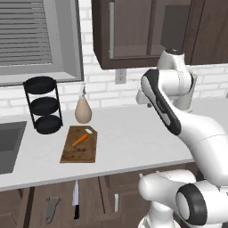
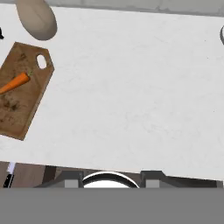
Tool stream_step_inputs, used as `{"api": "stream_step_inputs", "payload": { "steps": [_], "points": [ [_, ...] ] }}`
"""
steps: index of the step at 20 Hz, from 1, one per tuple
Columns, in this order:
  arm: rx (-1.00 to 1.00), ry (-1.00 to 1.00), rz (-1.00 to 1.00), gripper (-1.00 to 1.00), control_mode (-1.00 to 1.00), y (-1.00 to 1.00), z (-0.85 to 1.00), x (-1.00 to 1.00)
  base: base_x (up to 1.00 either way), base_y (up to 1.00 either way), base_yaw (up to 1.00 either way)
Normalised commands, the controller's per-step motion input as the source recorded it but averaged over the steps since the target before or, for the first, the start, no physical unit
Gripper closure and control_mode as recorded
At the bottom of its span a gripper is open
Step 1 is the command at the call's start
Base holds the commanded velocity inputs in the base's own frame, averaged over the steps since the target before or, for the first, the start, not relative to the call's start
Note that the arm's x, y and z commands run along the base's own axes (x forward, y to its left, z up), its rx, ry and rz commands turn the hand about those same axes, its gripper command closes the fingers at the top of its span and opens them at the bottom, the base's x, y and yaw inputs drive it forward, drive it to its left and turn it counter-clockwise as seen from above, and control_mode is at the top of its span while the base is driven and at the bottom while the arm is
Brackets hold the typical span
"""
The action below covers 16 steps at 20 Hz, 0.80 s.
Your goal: Place the appropriate cutting tool for cutting the carrot skin on the cutting board.
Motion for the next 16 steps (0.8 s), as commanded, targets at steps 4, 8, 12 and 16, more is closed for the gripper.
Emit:
{"api": "stream_step_inputs", "payload": {
  "steps": [4, 8, 12, 16],
  "points": [
    [0.00, 0.00, 0.00, -1.00, -1.00, 0.00, -0.03, -0.35, 0.00, 0.00, 0.00],
    [-0.01, 0.00, 0.00, -1.00, -1.00, 0.37, -0.48, -0.72, 0.00, 0.00, 0.00],
    [-0.03, 0.02, 0.00, -1.00, -1.00, 0.84, -0.69, -0.65, 0.00, 0.00, 0.00],
    [0.00, 0.09, 0.00, -1.00, -1.00, 0.86, -0.67, -0.34, 0.00, 0.00, 0.00]
  ]
}}
